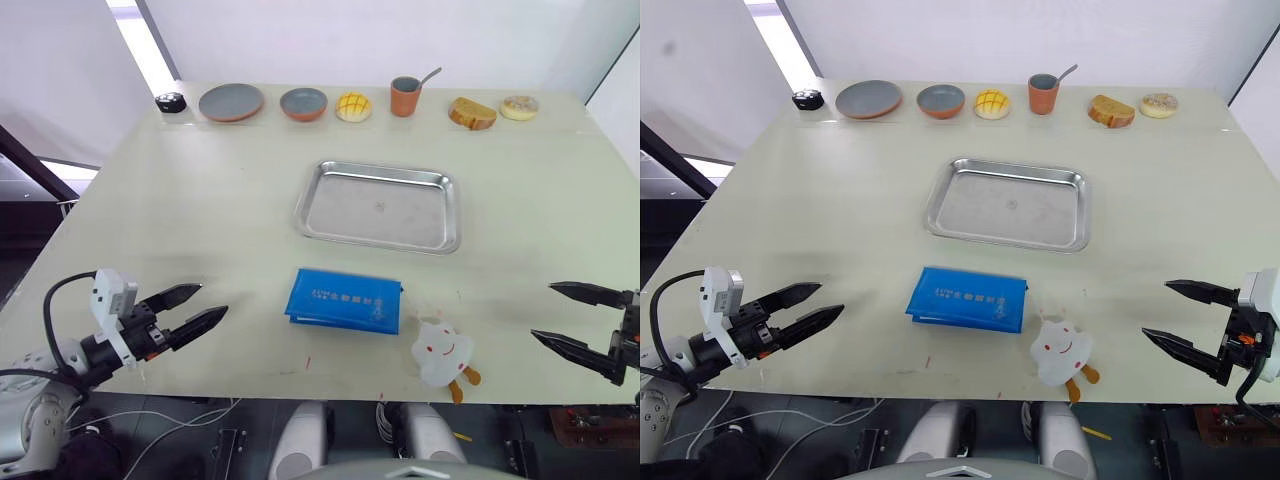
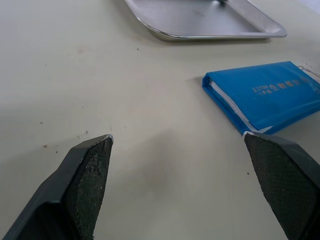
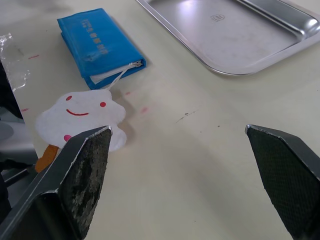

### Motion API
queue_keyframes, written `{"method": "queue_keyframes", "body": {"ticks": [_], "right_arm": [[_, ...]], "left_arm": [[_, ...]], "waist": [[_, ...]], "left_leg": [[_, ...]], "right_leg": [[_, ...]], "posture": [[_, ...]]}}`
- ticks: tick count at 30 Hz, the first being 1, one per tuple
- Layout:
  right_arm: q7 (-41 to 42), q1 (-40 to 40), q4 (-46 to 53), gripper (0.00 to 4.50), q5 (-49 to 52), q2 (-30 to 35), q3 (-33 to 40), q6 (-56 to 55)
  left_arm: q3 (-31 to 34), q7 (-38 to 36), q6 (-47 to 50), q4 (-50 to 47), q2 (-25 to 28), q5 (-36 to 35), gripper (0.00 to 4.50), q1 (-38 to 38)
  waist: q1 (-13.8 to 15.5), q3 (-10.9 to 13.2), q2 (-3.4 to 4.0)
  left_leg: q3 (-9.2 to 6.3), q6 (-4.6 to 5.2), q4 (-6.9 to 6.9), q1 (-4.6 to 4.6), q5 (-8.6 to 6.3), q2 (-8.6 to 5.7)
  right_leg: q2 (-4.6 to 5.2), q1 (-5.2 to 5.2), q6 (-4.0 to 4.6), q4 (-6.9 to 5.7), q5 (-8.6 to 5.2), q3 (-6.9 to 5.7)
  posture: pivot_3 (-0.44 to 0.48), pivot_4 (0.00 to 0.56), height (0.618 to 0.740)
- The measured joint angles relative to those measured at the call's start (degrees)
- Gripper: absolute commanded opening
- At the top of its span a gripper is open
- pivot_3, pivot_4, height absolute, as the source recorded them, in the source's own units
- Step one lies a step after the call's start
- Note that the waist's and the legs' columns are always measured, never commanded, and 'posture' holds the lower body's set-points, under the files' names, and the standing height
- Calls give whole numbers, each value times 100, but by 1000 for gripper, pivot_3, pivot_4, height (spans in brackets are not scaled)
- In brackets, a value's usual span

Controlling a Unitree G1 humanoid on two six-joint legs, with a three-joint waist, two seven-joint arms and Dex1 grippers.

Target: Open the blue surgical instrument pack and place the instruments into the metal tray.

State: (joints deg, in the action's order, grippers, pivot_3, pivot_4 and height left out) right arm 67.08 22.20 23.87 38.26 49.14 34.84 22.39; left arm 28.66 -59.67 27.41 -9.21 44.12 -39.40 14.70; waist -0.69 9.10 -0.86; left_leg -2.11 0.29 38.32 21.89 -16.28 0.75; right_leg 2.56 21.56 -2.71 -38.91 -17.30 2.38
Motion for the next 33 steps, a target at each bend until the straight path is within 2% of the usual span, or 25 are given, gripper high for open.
{"method": "queue_keyframes", "body": {"ticks": [7,15,16,17,18,19,21,23,24,26,27,28,29,33], "right_arm": [[-779,-530,558,4500,316,0,-101,556],[-1514,-1197,925,4500,155,111,-770,871],[-1562,-1365,967,4252,168,184,-928,979],[-1693,-1735,974,3694,116,315,-1283,1172],[-1702,-1762,974,3694,112,323,-1308,1185],[-1756,-2086,959,3246,99,398,-1656,1379],[-1743,-2430,950,2434,129,469,-2061,1593],[-1737,-2881,1043,1409,231,493,-2533,1879],[-1739,-3033,1108,1210,268,497,-2697,2006],[-1737,-3306,1196,114,313,514,-3018,2221],[-1736,-3316,1199,42,314,514,-3033,2230],[-1746,-3571,1232,0,263,520,-3409,2428],[-1748,-3846,1303,0,228,495,-3757,2552],[-1761,-4516,1370,0,-151,348,-4800,2883]], "left_arm": [[-257,-64,-28,153,13,28,4433,-463],[-693,-158,-119,217,363,441,4433,-914],[-761,-290,-73,272,458,446,4488,-1032],[-1004,-594,-139,519,595,553,3952,-1295],[-1022,-612,-143,538,601,556,3952,-1318],[-1230,-925,-195,739,640,580,3705,-1590],[-1485,-1251,-273,1031,698,666,2886,-1889],[-1780,-1493,-415,1341,701,836,1907,-2234],[-1881,-1563,-465,1444,691,897,1833,-2345],[-2087,-1669,-567,1610,673,1034,823,-2539],[-2093,-1674,-573,1615,671,1040,702,-2547],[-2266,-1796,-703,1806,654,1183,289,-2651],[-2442,-1839,-781,1926,572,1300,113,-2843],[-2751,-1936,-952,2219,410,1562,113,-3127]], "waist": [[-6,3,-2],[-7,5,0],[-6,6,0],[-8,10,3],[-8,11,3],[-8,14,2],[-10,20,5],[-10,27,9],[-11,28,8],[-10,28,8],[-10,28,8],[-10,28,8],[-15,30,10],[-20,30,9]], "left_leg": [[0,0,1,0,0,1],[-2,0,0,5,0,-2],[-4,0,0,7,0,-1],[-2,1,0,6,0,-2],[-3,1,0,7,0,-2],[-2,1,0,5,0,-1],[-3,1,0,8,0,-2],[-6,1,0,14,0,-2],[-7,1,1,14,0,-2],[-8,1,1,22,-1,-2],[-9,2,1,23,-1,-2],[-8,10,1,33,-6,-2],[-3,12,2,34,-7,-4],[-8,11,17,93,-6,-6]], "right_leg": [[-7,1,0,-2,0,0],[-27,4,-1,0,1,0],[-27,6,-1,0,1,-2],[-28,6,0,0,1,-2],[-29,7,0,-1,1,-2],[-30,5,0,-1,1,-2],[-31,11,0,-2,1,-3],[-34,15,0,-1,1,-6],[-34,15,0,-1,1,-6],[-34,19,0,4,1,-7],[-34,19,0,4,1,-7],[-31,28,-1,9,0,-9],[-30,33,-1,6,0,-6],[-31,91,-2,-10,2,-10]], "posture": [[0,150,740],[0,150,740],[0,150,740],[0,150,740],[0,150,740],[0,150,740],[0,150,740],[0,150,740],[0,150,740],[0,150,740],[0,150,740],[0,150,740],[0,150,740],[0,150,740]]}}
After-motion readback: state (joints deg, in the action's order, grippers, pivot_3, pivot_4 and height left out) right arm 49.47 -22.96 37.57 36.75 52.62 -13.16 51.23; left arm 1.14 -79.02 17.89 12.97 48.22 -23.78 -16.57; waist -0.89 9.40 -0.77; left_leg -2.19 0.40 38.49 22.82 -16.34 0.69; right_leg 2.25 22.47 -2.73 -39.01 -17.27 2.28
